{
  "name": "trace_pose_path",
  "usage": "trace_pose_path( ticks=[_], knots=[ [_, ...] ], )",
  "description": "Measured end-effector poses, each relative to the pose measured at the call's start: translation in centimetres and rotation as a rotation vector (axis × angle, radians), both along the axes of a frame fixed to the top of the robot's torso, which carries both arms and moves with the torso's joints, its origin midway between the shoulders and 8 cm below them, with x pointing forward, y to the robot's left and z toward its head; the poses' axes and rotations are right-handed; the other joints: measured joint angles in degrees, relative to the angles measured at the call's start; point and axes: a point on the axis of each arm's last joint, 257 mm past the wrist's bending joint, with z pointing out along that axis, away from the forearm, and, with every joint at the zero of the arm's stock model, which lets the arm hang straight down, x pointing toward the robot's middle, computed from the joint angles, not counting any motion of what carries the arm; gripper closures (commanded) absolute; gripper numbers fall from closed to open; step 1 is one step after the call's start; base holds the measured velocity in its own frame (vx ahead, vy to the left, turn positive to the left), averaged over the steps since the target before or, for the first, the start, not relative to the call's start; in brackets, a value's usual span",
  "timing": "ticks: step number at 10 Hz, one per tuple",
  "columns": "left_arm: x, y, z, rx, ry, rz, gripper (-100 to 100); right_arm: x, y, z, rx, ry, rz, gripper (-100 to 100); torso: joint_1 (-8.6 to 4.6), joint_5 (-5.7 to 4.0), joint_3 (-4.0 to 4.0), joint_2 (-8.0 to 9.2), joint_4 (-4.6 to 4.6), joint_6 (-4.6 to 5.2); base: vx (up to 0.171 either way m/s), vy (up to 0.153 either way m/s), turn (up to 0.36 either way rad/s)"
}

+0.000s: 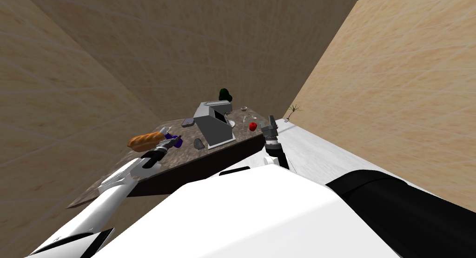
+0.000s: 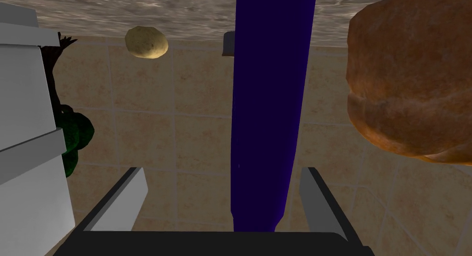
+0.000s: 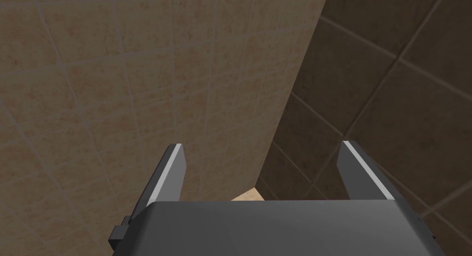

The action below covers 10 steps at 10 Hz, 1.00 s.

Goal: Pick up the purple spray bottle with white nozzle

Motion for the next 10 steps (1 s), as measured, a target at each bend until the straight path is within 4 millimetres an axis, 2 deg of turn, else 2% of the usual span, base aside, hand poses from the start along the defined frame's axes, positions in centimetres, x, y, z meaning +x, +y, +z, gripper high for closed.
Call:
trace_pose_path(
  ticks=[1,3,5,6,8,10],
  knots=[
    [-0.6,0.8,-0.8,-0.002,0.013,0.013,-100,0.0,0.0,0.0,0.000,0.000,0.000,0,0.10,0.02,0.00,0.00,0.00,-0.01,0.000,-0.037,0.031],
    [0.4,1.1,-0.1,-0.001,0.002,-0.003,-100,0.0,0.0,0.0,0.000,0.000,0.000,0,0.04,0.01,-0.01,-0.03,0.00,0.00,0.001,-0.034,0.002],
    [-0.2,2.2,-0.9,-0.004,0.021,0.020,-100,0.0,0.0,0.0,0.000,0.000,0.000,0,0.16,0.03,0.00,0.00,0.00,0.00,-0.006,-0.021,0.016],
    [0.5,2.4,0.0,-0.001,0.009,0.008,-100,0.0,0.0,0.0,0.000,0.000,0.000,0,0.07,0.01,0.01,0.01,0.01,0.01,-0.007,-0.045,0.012],
    [0.4,3.2,-0.4,-0.006,0.015,0.013,-100,0.0,0.0,0.0,0.000,0.000,0.000,0,0.09,0.02,-0.01,-0.01,0.00,-0.01,0.003,-0.038,0.012],
    [1.1,3.4,0.3,-0.007,0.003,0.000,-100,0.0,0.0,0.0,0.000,0.000,0.000,0,0.00,0.00,0.00,-0.01,0.00,0.00,-0.003,-0.039,0.006]
  ],
)
